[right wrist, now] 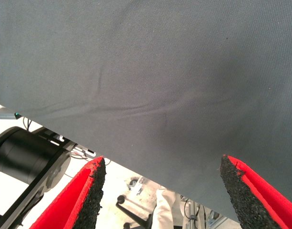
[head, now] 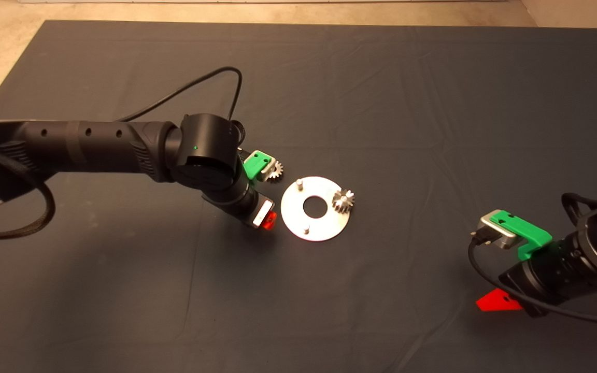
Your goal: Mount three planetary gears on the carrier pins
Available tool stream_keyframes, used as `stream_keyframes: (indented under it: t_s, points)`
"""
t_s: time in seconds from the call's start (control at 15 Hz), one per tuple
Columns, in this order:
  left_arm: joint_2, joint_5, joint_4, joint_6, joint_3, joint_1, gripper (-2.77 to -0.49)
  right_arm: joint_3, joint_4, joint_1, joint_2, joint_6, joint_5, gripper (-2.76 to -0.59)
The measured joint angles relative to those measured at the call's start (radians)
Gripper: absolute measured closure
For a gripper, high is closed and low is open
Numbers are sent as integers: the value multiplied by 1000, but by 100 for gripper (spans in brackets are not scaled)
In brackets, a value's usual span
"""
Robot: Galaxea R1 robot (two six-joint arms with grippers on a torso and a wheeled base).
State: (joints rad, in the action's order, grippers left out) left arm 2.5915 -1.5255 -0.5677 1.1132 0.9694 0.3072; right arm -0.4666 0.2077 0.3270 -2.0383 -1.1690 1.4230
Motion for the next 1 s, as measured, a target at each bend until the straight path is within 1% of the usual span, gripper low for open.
stream_keyframes:
  t_s: [0.07, 0.2, 0.33, 0.47, 0.6, 0.73, 0.8, 0.87, 0.93, 1.0]
  points:
    - [3, 0, -1, 0, 0, -2, -262, 0, 0, 0, 0, 0, 0, -176]
    - [2, 0, -6, 0, 0, -17, -262, 0, 0, 0, 2, 0, 0, -176]
    - [2, 0, -12, 0, 0, -30, -254, 0, 0, 0, 2, 0, -2, -176]
    - [2, 0, -28, 0, 0, -35, -253, 0, 0, 0, 2, 0, -3, -176]
    - [2, 0, -40, 0, 0, -50, -244, 0, 0, 0, 2, 0, -2, -176]
    - [2, 0, -44, 0, 0, -52, -241, 0, 0, 0, 2, 0, -3, -176]
    - [2, 0, -48, 0, 0, -52, -228, 0, 0, 0, 2, 0, -3, -176]
    - [2, 1, -50, 0, 0, -52, -224, 0, 0, 0, 2, 0, -3, -176]
    - [2, 7, -51, 0, 0, -52, -224, 0, 0, 0, 2, 0, -3, -176]
    - [2, 13, -51, 0, 0, -53, -218, 0, 0, 0, 2, 0, -3, -176]
